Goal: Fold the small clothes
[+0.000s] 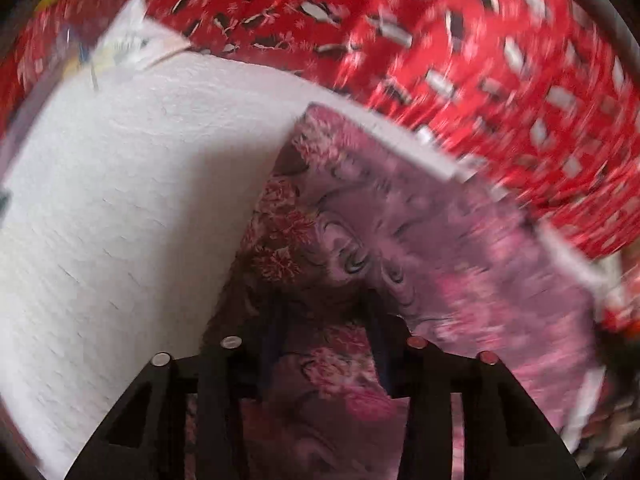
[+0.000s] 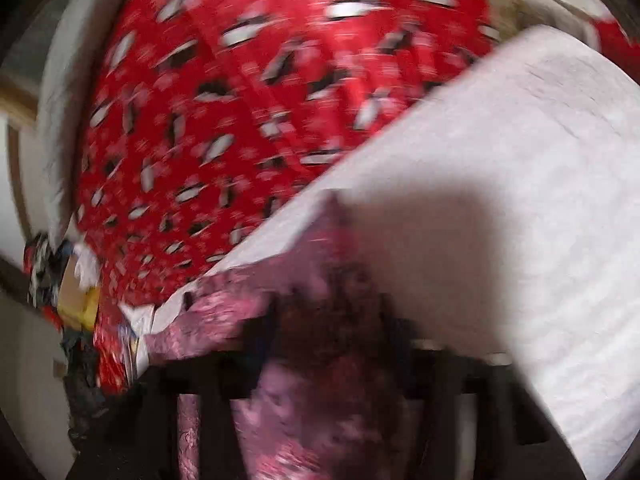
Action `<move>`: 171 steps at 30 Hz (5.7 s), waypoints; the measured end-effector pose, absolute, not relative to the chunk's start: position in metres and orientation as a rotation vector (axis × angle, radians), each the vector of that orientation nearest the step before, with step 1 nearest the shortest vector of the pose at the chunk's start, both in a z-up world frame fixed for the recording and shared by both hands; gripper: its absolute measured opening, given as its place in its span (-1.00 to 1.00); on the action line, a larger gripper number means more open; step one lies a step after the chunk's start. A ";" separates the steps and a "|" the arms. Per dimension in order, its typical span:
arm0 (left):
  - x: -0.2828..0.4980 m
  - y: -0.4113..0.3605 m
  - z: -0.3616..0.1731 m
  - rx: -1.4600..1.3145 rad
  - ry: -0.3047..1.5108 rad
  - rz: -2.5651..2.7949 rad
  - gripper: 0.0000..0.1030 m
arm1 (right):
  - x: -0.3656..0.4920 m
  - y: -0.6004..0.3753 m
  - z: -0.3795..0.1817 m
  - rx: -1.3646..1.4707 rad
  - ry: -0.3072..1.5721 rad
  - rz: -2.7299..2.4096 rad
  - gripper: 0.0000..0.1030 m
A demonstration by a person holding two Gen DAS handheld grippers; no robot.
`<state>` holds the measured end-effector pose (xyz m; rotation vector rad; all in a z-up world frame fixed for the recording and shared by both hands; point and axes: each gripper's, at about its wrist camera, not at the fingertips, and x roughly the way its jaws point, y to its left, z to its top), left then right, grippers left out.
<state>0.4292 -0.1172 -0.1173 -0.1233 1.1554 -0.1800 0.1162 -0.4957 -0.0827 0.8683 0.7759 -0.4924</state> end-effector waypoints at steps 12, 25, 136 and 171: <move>0.389 -0.124 -0.105 -0.140 1.055 -0.136 -0.22 | 0.063 -0.479 -0.082 0.919 0.726 -0.549 -0.46; 0.370 -0.152 -0.134 0.025 1.018 -0.132 -0.11 | 0.033 -0.436 -0.083 0.812 0.825 -0.564 -0.87; 0.344 -0.119 -0.081 0.128 1.133 -0.262 -0.08 | 0.108 -0.280 -0.071 0.500 1.009 -0.370 -0.33; 0.312 -0.105 -0.109 0.136 1.276 -0.134 -0.05 | -0.009 -0.393 -0.075 0.712 0.924 -0.601 -0.87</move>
